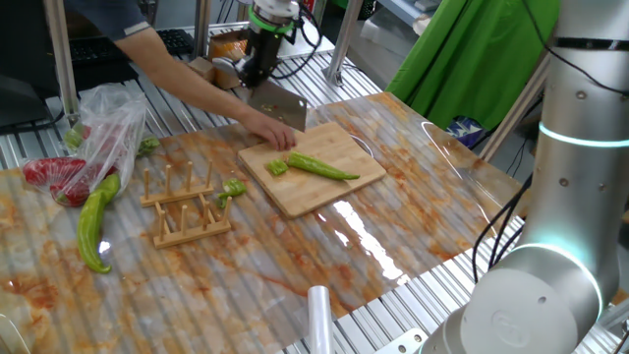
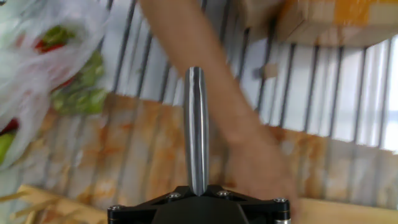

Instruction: Chop the chili peppers

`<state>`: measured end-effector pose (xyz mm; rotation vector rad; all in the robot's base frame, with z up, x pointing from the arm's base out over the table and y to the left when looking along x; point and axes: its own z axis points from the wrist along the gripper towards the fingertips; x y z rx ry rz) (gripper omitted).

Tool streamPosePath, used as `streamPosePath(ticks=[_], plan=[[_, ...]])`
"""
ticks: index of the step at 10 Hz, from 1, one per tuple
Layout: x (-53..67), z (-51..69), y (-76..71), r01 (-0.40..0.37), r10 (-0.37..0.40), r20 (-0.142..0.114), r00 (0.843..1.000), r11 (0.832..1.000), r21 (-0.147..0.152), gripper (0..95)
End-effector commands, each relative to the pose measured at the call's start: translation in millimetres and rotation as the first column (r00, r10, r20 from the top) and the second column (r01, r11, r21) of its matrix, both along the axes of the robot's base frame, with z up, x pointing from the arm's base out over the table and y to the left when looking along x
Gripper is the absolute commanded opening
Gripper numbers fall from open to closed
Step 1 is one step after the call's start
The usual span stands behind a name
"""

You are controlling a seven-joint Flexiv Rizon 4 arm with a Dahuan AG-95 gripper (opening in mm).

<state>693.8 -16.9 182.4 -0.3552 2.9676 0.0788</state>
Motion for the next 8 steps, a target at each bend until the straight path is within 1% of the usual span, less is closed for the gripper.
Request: streamPosePath(ticks=[1,2,3,4,6,7,8], plan=[[3.1,-0.1,2.1,-0.001,0.001,-0.021,1.000,1.000,0.010,0.0],[2.6,-0.9,2.4,-0.002,0.002,-0.029,1.000,1.000,0.020,0.0],[2.9,-1.4,2.7,-0.002,0.002,-0.027,1.000,1.000,0.020,0.0],[2.8,-1.9,2.8,-0.002,0.003,-0.028,1.000,0.999,0.042,0.0],[1.2,-2.5,7.6,-0.002,0.003,-0.030,1.000,0.999,0.033,0.0],[1.3,-2.7,7.7,-0.002,0.003,-0.030,1.000,0.999,0.037,0.0],[0.6,-2.4,9.0,-0.001,0.002,-0.021,1.000,0.999,0.038,0.0]])
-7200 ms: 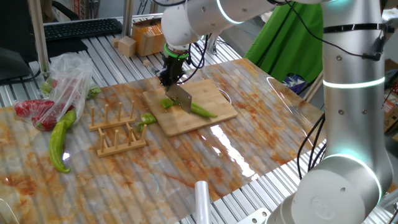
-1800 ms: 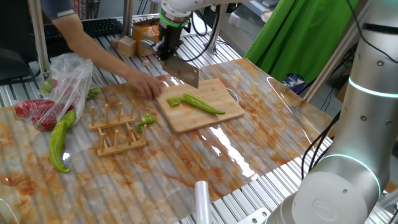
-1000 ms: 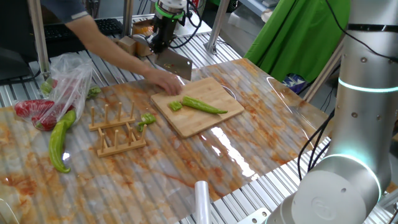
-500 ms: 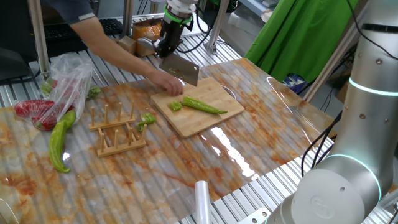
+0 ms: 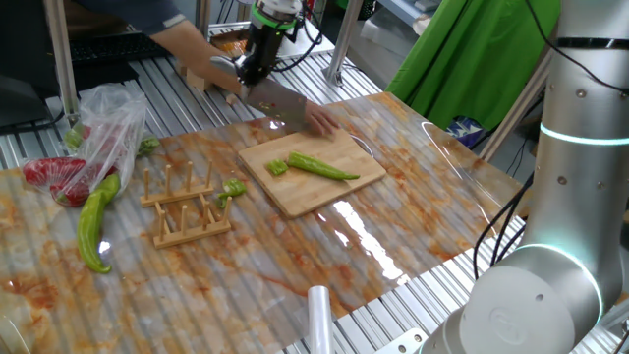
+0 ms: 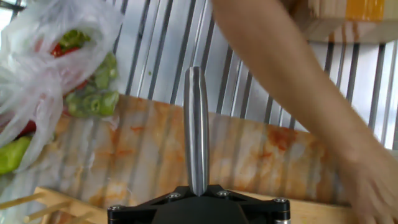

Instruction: Chop the chili peppers

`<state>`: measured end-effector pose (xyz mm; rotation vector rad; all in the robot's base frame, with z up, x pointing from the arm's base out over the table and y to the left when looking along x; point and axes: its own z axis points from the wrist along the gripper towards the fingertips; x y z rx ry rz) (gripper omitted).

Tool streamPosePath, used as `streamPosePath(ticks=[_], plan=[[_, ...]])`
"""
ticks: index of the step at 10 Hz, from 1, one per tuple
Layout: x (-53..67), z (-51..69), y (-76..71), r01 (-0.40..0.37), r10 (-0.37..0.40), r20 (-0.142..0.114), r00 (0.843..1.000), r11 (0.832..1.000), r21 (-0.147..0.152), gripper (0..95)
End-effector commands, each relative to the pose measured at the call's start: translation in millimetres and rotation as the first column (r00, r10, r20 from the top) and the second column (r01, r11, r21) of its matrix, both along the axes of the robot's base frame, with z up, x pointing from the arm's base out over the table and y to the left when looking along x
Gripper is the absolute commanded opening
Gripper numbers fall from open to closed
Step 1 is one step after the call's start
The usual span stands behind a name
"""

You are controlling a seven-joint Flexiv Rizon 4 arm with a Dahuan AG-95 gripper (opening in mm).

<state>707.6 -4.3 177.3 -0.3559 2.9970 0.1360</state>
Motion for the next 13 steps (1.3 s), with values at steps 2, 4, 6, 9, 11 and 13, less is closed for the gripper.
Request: streamPosePath(ticks=[2,4,6,9,11,13], plan=[[-14.0,1.8,-2.7,0.000,0.000,0.007,1.000,1.000,0.023,0.0],[-16.5,-0.6,-3.8,-0.001,0.001,0.004,1.000,0.999,0.042,0.0],[-19.2,1.5,-6.9,-0.001,0.001,0.002,1.000,0.999,0.038,0.0],[-22.1,4.7,-11.8,-0.001,0.001,0.001,1.000,1.000,0.031,0.0],[-22.4,4.9,-13.7,-0.001,0.001,0.002,1.000,1.000,0.026,0.0],[-22.9,5.1,-15.5,0.005,-0.005,-0.001,1.000,1.000,0.026,0.0]])
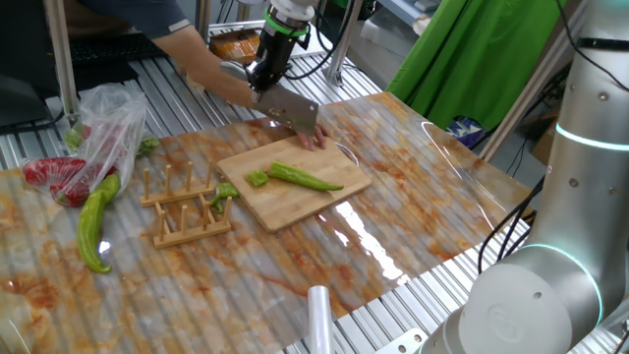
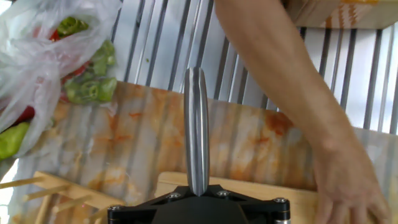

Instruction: Chop the chili peppers

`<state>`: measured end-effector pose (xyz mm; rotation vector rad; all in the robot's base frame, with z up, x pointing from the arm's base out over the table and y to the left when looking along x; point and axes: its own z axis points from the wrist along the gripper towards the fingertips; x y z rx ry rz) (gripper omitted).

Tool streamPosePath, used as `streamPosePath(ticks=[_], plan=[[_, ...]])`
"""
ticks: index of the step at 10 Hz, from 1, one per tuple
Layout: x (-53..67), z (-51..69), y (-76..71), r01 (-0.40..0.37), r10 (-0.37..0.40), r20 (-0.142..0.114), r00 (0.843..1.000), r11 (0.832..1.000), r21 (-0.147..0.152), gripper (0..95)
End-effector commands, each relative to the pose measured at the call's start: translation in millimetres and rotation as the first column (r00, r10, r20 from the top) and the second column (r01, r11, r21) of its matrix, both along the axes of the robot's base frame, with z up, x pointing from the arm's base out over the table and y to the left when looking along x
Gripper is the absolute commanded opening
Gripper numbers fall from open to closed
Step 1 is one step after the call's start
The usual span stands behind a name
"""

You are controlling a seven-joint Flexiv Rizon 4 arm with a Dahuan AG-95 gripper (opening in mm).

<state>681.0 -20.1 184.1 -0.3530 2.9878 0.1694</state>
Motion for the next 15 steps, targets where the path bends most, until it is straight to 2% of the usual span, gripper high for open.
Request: streamPosePath(ticks=[1,2,3,5,6,7,8,9,10,12,13,15], plan=[[3.0,-1.2,-1.4,0.010,-0.010,-0.010,1.000,1.000,0.000,0.0],[1.5,-1.1,-3.6,0.013,-0.013,-0.015,1.000,1.000,0.000,0.0],[-0.8,1.1,-6.5,0.029,-0.029,-0.013,1.000,1.000,-0.013,0.0],[-3.9,4.5,-9.8,0.060,-0.063,-0.045,0.997,0.996,-0.060,0.0],[-5.8,6.5,-11.3,0.090,-0.094,-0.046,0.995,0.992,-0.086,0.0],[-6.3,7.1,-11.8,0.096,-0.102,-0.054,0.993,0.991,-0.097,0.0],[-7.3,8.2,-12.6,0.143,-0.159,-0.101,0.982,0.978,-0.151,0.0],[-6.8,7.7,-12.6,0.154,-0.177,-0.128,0.976,0.973,-0.173,0.0],[-4.9,6.4,-11.8,0.169,-0.193,-0.145,0.970,0.971,-0.168,0.0],[3.2,-0.5,-7.6,0.185,-0.212,-0.156,0.965,0.968,-0.167,0.0],[7.3,-3.2,-6.4,0.178,-0.206,-0.173,0.963,0.970,-0.166,0.0],[9.0,-5.3,-5.1,0.141,-0.167,-0.160,0.973,0.977,-0.161,0.0]])
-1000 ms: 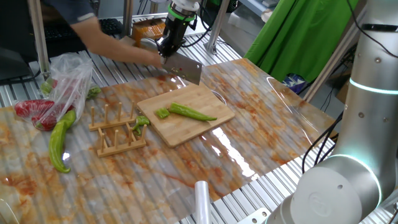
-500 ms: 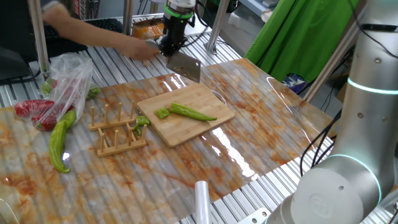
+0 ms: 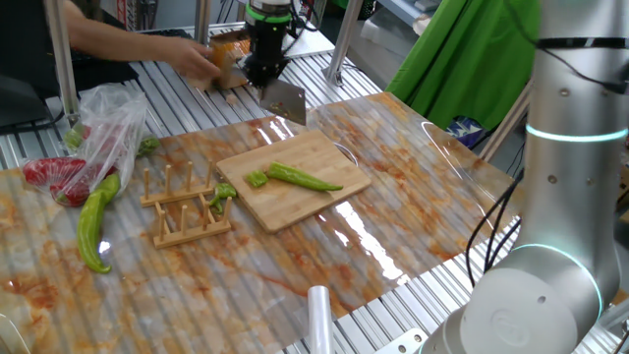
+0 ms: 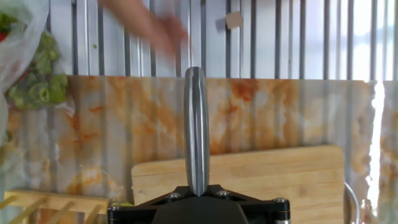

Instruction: Chop the chili peppers

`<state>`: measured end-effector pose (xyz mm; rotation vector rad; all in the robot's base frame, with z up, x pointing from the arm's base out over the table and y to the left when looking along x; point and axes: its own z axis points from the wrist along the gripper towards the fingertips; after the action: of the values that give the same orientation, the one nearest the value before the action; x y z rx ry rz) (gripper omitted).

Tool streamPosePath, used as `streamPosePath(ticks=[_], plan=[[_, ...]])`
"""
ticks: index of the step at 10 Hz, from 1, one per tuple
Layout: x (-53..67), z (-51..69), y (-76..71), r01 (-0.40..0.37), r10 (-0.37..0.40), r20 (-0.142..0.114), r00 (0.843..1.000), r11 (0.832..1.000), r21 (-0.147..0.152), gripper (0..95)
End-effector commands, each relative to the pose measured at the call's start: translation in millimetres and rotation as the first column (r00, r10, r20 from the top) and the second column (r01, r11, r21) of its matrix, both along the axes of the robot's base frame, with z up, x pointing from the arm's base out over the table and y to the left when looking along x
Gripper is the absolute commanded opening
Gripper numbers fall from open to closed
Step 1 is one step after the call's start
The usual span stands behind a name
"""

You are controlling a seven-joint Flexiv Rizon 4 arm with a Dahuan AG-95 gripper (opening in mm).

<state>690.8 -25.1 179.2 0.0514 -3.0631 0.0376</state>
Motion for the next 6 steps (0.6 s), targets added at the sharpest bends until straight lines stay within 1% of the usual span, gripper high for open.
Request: streamPosePath(ticks=[1,2,3,4,5,6], plan=[[-0.5,-0.6,0.0,-0.066,0.066,0.036,0.997,0.998,0.000,0.0],[-0.5,-0.6,0.0,-0.092,0.092,0.039,0.995,0.996,-0.004,0.0],[-0.8,-0.7,0.1,-0.096,0.096,0.038,0.995,0.995,-0.004,0.0],[-3.9,-1.4,1.7,-0.090,0.090,0.030,0.995,0.996,-0.009,0.0],[-5.6,-5.6,4.1,-0.086,0.086,0.034,0.996,0.996,-0.008,0.0],[-3.6,-10.0,6.7,-0.087,0.088,0.045,0.995,0.996,-0.003,0.0]])
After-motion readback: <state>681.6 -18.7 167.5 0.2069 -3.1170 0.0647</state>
